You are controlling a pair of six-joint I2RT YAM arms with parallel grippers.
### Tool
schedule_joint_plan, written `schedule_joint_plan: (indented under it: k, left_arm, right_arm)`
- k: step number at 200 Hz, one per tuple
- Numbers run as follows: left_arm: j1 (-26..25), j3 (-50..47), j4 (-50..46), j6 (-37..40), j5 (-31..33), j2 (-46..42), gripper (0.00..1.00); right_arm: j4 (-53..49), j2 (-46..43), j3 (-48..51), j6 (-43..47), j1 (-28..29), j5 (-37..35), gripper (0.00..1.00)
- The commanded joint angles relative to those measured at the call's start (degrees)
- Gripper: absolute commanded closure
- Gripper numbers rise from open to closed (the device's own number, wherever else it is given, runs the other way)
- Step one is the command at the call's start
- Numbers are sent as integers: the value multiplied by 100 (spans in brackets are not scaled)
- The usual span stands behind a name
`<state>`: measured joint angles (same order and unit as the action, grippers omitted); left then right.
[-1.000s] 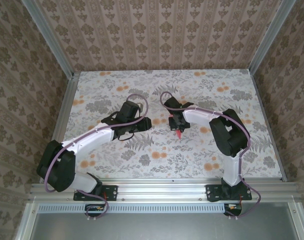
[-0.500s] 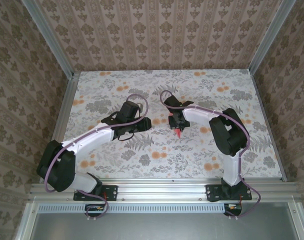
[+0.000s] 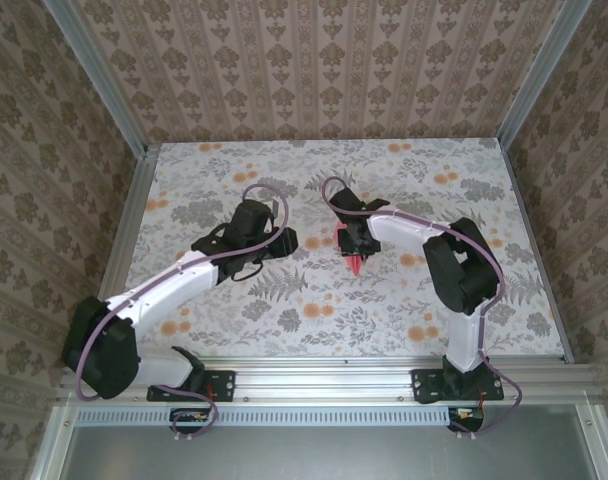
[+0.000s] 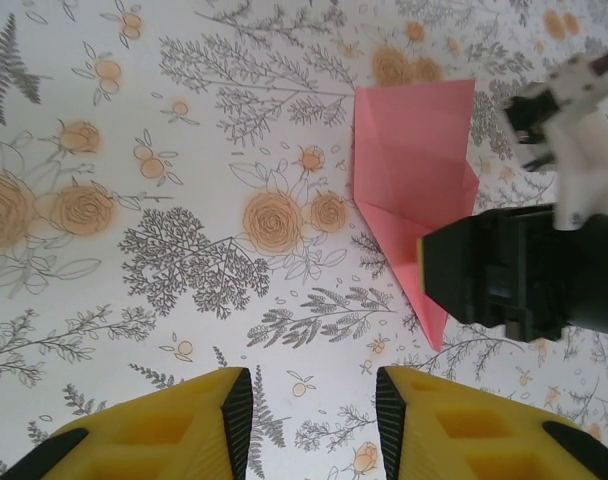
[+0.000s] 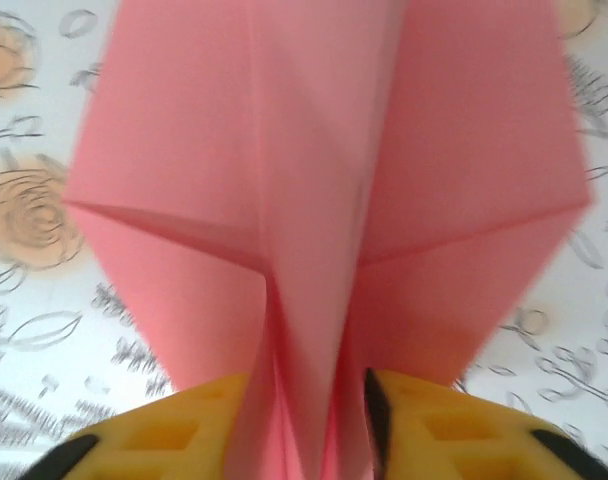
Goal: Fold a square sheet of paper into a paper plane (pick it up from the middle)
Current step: Move a paper plane to the center of the table.
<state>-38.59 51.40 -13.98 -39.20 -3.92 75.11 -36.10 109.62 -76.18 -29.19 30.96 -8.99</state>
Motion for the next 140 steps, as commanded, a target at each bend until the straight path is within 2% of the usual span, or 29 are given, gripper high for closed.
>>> schedule_joint_plan:
  k: [1, 18, 37, 50, 62, 69, 80, 103, 116, 140]
  left_arm:
    - [-8, -68, -88, 69, 371, -198, 60]
    - [-8, -89, -107, 124, 565, -313, 58]
    - [0, -127, -237, 233, 1097, -526, 56]
    - [41, -216, -304, 333, 1471, -750, 50]
    - [88, -349, -286, 484, 1859, -1006, 44]
    - [110, -431, -290, 607, 2153, -1154, 38]
    - [168, -595, -267, 808, 2571, -1400, 30]
    - [403, -934, -256, 1084, 3330, -1774, 11]
    - [582, -1011, -404, 1175, 3766, -1876, 9]
    - [998, -1103, -663, 1304, 4412, -1921, 5]
  right_arm:
    - [-385, -704, -344, 182, 7, -260, 56]
    - [-459, -1033, -384, 299, 21, -332, 51]
    - [-331, -1770, -239, 438, 68, -782, 45]
    - [10, -2420, 30, 640, 68, -1055, 37]
    - [353, -3043, 324, 896, 68, -1462, 26]
    - [644, -3453, 564, 1085, 60, -1756, 13]
    - [1223, -3969, 1058, 1488, 35, -2179, 1]
    - [2646, -4826, 2325, 2287, -259, -2660, 0]
    - [3132, -5057, 2948, 2528, -545, -2600, 0]
    - [3537, -4984, 3645, 2393, -1185, -2445, 0]
